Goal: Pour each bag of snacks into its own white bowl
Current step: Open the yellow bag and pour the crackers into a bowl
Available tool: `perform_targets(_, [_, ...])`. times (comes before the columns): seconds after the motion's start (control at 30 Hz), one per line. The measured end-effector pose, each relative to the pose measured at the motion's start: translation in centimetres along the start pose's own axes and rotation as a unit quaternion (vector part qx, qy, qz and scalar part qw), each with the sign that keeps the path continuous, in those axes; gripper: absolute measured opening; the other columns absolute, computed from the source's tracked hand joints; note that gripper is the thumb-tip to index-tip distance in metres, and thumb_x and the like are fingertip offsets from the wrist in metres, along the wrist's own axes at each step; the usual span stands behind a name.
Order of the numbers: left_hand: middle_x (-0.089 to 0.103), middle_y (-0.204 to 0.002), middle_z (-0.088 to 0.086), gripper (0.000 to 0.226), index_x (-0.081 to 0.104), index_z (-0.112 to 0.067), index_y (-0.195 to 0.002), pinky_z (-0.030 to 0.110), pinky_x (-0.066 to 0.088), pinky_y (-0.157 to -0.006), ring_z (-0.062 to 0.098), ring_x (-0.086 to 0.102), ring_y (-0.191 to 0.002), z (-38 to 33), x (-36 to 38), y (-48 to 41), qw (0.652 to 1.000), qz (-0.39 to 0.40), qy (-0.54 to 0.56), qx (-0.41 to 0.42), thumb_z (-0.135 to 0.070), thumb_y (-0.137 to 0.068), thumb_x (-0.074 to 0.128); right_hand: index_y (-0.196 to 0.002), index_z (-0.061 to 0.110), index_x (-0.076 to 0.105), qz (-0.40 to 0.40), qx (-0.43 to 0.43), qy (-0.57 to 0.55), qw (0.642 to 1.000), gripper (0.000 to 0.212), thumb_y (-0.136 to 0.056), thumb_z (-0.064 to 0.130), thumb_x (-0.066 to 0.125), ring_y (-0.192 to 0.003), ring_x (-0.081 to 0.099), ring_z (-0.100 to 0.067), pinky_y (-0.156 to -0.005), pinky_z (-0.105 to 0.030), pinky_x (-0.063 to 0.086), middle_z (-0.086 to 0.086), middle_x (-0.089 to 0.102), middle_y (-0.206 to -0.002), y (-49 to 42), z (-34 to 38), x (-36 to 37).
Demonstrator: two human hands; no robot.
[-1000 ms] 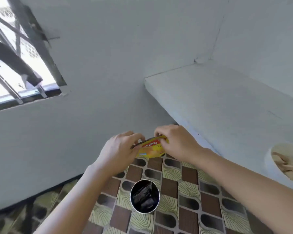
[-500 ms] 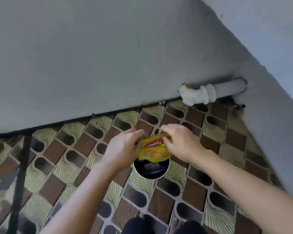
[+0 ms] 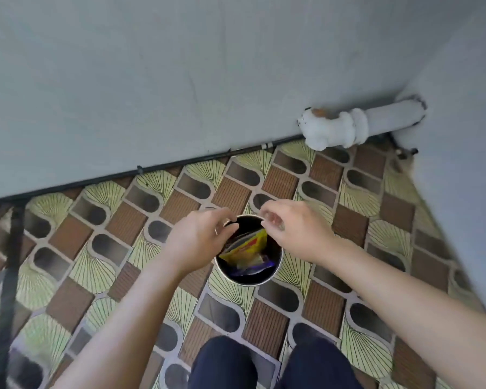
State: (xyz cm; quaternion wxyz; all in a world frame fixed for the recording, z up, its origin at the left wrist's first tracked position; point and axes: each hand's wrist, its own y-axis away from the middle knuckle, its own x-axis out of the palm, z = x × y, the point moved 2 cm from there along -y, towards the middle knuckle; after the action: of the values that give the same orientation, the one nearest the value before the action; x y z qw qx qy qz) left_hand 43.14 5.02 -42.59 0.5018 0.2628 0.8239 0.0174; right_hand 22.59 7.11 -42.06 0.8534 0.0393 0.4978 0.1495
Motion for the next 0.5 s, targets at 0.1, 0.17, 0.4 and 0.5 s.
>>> perform_targets(0.1, [0.055,-0.066,-0.013,0.016,0.065,-0.032,-0.101,0.028,0.045,-0.059,0.001,0.053,-0.064,-4.8,-7.4,1.4,0.999,-0.037,-0.005,0.027,-0.044,-0.1,0.054,-0.103,0.023,0.065,-0.045,-0.003,-0.013,0.999,0.01,-0.096,0.029,0.06,-0.073,0.057,-0.004,-0.064,-0.028,0.048,0.012,0.062,-0.083,1.9,3.7,-7.5])
perform_targets(0.17, [0.058,-0.065,-0.011,0.015,0.065,-0.034,-0.098,0.029,0.047,-0.058,0.002,0.054,-0.062,-9.0,-13.0,2.6,0.996,-0.064,-0.013,0.057,-0.045,-0.099,0.055,-0.099,0.023,0.065,-0.072,-0.001,-0.005,0.997,0.007,-0.096,0.028,0.061,-0.07,0.055,-0.001,-0.061,-0.026,0.047,0.013,0.061,-0.081,3.8,6.5,-13.6])
perform_targets(0.4, [0.056,-0.074,-0.018,0.011,0.061,-0.038,-0.105,0.027,0.048,-0.064,0.004,0.058,-0.07,-26.0,-28.4,6.4,0.973,-0.091,-0.063,0.202,-0.044,-0.1,0.054,-0.094,0.02,0.065,-0.177,0.051,0.006,0.983,0.011,-0.096,0.029,0.058,-0.07,0.058,-0.012,-0.067,-0.04,0.053,0.006,0.064,-0.077,13.1,12.5,-33.2])
perform_targets(0.5, [0.059,-0.075,-0.015,0.014,0.062,-0.037,-0.105,0.028,0.048,-0.064,0.007,0.059,-0.071,-32.8,-31.9,6.9,0.956,-0.093,-0.075,0.27,-0.046,-0.1,0.052,-0.091,0.02,0.063,-0.231,0.088,0.023,0.969,0.014,-0.096,0.032,0.057,-0.069,0.058,-0.014,-0.067,-0.04,0.053,0.006,0.064,-0.08,17.9,12.4,-39.3])
